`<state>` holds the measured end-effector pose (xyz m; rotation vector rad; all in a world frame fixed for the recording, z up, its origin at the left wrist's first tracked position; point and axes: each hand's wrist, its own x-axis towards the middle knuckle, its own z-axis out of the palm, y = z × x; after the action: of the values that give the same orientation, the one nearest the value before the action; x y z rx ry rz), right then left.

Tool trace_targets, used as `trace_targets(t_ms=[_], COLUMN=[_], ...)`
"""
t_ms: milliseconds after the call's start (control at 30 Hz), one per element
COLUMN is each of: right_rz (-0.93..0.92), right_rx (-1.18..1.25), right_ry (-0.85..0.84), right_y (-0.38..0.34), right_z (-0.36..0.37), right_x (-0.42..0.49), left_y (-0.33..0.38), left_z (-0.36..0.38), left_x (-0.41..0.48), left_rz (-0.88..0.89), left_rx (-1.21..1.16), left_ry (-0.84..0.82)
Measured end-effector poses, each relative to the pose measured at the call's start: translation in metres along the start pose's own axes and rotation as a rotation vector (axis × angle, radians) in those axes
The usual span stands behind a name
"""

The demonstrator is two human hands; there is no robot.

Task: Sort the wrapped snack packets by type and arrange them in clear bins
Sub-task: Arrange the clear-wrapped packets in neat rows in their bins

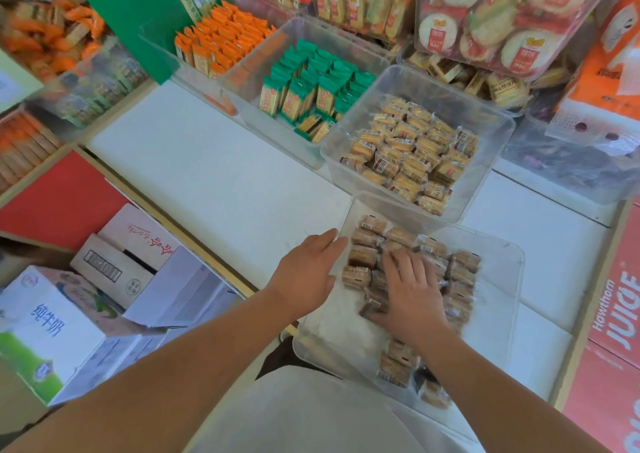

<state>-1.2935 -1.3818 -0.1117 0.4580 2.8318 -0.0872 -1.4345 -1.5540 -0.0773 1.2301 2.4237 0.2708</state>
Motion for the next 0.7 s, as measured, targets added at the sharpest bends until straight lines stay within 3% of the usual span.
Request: trace_targets(t_ms=[133,267,400,533,600,700], right_rz=[0.018,-0.029,-0.035,-0.062,-0.038,0.115], right_rx=[0.001,-0.034,-0.027,0.117,0.308,0.581], right_ry=[-0.029,-0.056,-0.018,-0.105,-0.126,-0.04], right_y=[0.005,0.012,0.014,0.025,0.036,0.052], right_z=[-0.004,-0.006,-0.001,-0.016,-0.024,-0.031], right_x=[0.011,0.014,0.01,0.011,0.003,-0.023], left_y=[0.002,0.004,0.004,0.004,0.016,0.052], left_z=[0.008,0.024,0.046,0.053,0.051,0.042], left_x=[-0.009,-0.027,-0.04,-0.044,-0.046,-0.047], left_rz=[0.002,0.276,0.355,0.344,0.339,0.176], left_rx=[-0.036,0.002,0.03,0.076,0.08,-0.014], left_ry=[0.014,0.269,0.24,0.224,0.17,-0.137])
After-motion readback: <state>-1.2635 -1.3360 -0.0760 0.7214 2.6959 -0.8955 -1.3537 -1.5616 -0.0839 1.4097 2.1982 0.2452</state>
